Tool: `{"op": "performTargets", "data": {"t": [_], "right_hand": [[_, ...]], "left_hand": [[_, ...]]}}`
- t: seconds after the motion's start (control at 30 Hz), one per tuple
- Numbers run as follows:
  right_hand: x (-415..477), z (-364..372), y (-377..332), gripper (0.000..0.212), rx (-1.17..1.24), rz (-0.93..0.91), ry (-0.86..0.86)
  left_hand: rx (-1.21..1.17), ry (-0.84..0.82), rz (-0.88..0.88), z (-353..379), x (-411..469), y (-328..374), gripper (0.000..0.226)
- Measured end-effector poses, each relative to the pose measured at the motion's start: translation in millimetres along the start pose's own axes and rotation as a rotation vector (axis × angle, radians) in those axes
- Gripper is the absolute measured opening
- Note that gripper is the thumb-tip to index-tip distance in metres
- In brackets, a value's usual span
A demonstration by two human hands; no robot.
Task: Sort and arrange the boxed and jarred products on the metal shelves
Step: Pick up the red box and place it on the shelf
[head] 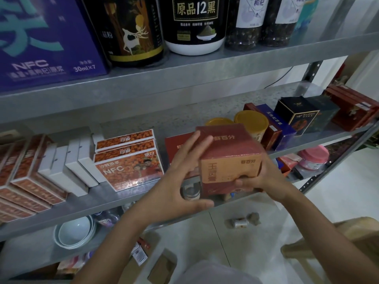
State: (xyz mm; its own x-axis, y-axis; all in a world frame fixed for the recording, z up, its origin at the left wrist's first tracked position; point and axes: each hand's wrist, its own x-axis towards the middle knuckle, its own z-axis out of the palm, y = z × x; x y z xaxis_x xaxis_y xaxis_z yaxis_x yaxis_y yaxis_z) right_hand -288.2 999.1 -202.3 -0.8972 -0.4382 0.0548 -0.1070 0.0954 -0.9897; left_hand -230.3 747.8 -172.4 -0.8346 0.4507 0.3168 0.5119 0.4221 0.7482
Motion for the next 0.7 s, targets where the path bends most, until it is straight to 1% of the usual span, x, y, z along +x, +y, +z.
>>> {"op": "performTargets", "data": {"t": [0.1, 0.17, 0.23, 0.27, 0.33, 0.43, 0.5, 0.53, 0.6, 0.7], "right_hand": [[2.6, 3.2, -7.6, 0.11, -0.103, -0.114, 0.006], [3.9, 10.0, -7.0, 0.112, -0.101, -0.138, -0.009], [5.6, 15.2, -7.1, 0.113, -0.074, -0.147, -0.013], [6.5, 16.2, -8.3, 0.112, -0.066, -0.147, -0.025], [8.5, 15.9, -11.9, 0.11, -0.088, -0.125, -0.084], [12.7, 9.6, -17.2, 0.109, -0.176, -0.089, -0.2], [16.3, 0.5, -21.9, 0.113, -0.237, -0.083, -0.214], [18.8, -4.7, -24.2, 0.117, -0.297, -0.11, -0.206], [24.4, -12.1, -30.1, 0.125, -0.515, -0.187, -0.198], [31.7, -6.4, -39.0, 0.134, -1.008, -0.315, -0.19]], "left_hand": [[-0.217, 0.046, -0.204, -11.7, 6.7, -4.1, 0.116], [-0.374, 0.019, -0.342, -15.9, 13.0, -9.7, 0.127], [-0.475, -0.036, -0.39, -16.0, 15.8, -15.8, 0.132], [-0.486, -0.034, -0.389, -15.1, 16.0, -18.4, 0.132], [-0.455, 0.022, -0.373, -13.9, 15.5, -21.5, 0.13], [-0.304, 0.101, -0.316, -14.1, 14.1, -21.8, 0.124], [-0.159, 0.108, -0.274, -15.8, 14.3, -19.7, 0.123], [-0.087, 0.11, -0.257, -17.1, 14.8, -18.5, 0.123], [0.016, 0.118, -0.236, -19.5, 16.8, -16.6, 0.122], [0.082, 0.132, -0.217, -20.3, 19.8, -14.3, 0.121]]}}
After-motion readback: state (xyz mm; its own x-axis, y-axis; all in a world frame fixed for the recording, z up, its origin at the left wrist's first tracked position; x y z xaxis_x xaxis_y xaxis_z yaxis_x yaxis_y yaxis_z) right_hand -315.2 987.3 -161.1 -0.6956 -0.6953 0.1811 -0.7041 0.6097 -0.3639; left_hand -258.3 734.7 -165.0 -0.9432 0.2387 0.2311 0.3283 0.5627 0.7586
